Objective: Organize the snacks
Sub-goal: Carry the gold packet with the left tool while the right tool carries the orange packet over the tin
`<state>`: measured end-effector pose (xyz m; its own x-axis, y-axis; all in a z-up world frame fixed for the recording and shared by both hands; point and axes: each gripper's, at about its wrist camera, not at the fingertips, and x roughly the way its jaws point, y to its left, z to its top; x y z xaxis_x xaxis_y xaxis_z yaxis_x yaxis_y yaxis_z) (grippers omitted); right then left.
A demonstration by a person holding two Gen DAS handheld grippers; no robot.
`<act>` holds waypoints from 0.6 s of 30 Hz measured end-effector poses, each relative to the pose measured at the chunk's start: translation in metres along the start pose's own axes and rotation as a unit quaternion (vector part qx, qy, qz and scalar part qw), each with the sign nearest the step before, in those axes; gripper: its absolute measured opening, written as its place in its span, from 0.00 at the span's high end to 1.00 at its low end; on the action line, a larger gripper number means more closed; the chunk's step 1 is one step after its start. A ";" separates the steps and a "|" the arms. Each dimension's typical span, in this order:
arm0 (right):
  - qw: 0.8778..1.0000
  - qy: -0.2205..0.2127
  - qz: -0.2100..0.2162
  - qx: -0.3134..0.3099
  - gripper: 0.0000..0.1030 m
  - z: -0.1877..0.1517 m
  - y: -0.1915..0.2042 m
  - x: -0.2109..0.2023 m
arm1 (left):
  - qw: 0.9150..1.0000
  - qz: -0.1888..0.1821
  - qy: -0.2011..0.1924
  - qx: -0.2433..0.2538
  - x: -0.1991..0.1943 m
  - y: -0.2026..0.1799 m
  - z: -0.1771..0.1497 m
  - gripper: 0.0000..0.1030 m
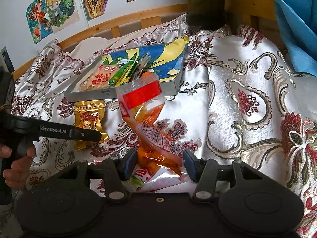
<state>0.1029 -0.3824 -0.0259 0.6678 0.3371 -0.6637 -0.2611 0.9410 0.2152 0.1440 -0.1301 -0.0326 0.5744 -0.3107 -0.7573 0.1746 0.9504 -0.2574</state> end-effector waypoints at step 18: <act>0.999 0.003 0.031 -0.005 0.48 -0.015 0.043 -0.002 | 1.000 -0.014 -0.008 0.005 -0.040 0.015 -0.035 0.70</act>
<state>0.0801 -0.3433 -0.0265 0.6450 0.3952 -0.6540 -0.3090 0.9177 0.2498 0.0954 -0.1042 -0.0267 0.5814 -0.3374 -0.7404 0.1984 0.9413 -0.2732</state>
